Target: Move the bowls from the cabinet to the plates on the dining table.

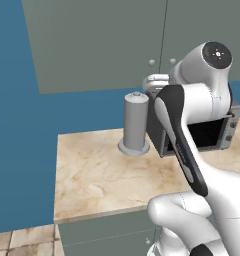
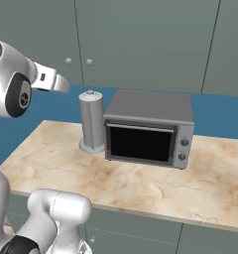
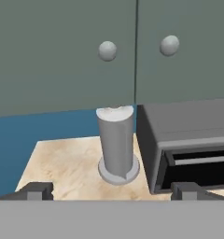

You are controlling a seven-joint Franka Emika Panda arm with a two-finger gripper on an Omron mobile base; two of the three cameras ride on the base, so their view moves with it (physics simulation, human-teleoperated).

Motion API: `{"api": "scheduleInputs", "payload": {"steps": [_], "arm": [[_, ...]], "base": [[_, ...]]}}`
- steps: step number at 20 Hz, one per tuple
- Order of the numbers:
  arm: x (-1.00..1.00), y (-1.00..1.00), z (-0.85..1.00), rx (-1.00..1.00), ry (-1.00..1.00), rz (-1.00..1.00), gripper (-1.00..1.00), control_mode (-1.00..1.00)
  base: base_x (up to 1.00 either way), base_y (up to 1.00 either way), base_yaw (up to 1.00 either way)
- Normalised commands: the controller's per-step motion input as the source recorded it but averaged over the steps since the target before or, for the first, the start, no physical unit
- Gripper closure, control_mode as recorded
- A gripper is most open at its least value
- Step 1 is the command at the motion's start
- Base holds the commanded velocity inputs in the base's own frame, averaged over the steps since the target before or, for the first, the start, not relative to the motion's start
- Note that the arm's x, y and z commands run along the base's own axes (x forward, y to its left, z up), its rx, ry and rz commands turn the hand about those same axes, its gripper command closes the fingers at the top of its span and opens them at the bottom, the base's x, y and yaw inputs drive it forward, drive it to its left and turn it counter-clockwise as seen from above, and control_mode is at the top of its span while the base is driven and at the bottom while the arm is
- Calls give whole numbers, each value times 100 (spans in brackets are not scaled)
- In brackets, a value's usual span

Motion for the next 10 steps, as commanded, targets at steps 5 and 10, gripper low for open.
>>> {"api": "scheduleInputs", "payload": {"steps": [5,10], "arm": [[0,0,49,0,-6,0,-100,-100],[28,3,21,0,-8,0,-100,-100]], "base": [[0,0,0],[0,0,0]]}}
